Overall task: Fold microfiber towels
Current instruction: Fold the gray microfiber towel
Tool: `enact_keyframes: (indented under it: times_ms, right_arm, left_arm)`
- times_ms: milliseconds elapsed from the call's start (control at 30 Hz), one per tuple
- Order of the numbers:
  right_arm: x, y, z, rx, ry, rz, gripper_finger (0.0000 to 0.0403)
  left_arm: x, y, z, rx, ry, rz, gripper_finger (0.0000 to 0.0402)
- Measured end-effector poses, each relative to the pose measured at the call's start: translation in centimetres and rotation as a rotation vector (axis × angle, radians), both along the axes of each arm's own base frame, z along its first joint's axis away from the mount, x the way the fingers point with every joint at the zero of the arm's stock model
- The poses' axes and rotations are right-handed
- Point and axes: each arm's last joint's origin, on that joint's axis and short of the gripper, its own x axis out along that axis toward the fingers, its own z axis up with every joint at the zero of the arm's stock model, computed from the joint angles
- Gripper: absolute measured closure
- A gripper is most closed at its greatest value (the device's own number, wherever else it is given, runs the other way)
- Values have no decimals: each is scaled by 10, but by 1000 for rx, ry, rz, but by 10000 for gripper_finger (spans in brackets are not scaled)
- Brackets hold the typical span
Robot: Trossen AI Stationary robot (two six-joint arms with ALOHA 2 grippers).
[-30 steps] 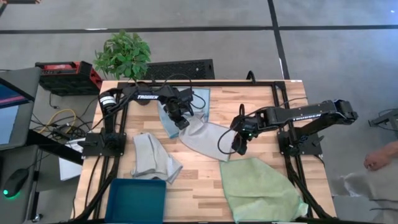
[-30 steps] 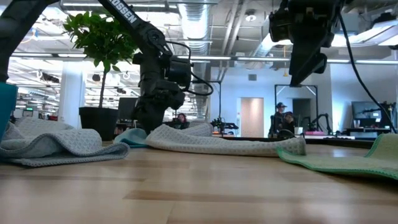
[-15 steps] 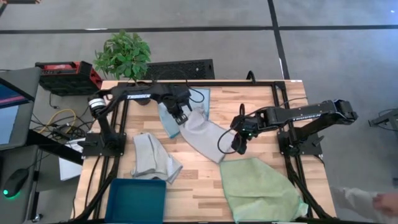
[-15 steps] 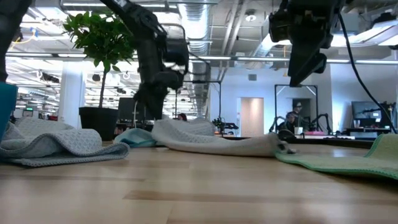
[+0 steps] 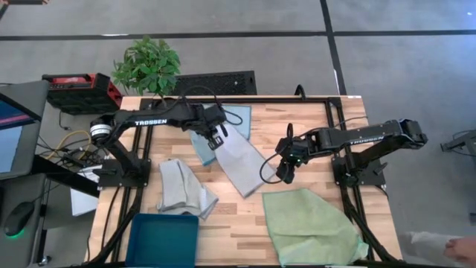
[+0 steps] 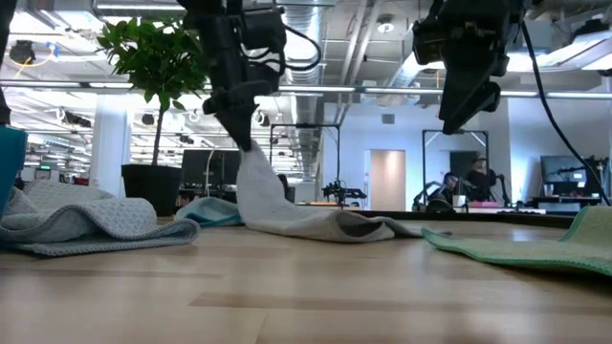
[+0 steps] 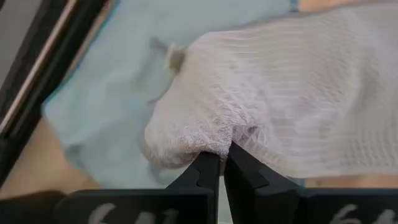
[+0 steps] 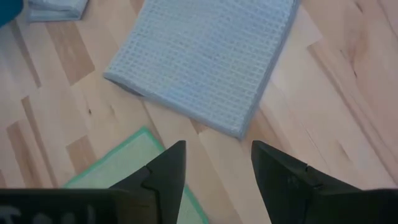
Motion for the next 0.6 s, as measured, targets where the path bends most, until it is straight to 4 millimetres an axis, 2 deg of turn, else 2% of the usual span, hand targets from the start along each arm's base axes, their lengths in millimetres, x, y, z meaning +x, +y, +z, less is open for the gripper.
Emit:
enact_keyframes:
  times_ms: [367,600]
  right_arm:
    - [0,-2,0,-70,-2,-29,198]
    - [0,-3,0,-95,1,-41,198]
  left_arm:
    - [23,-49,1,37,-55,-374,401]
    - [41,-79,-13,-1,-71,-589,401]
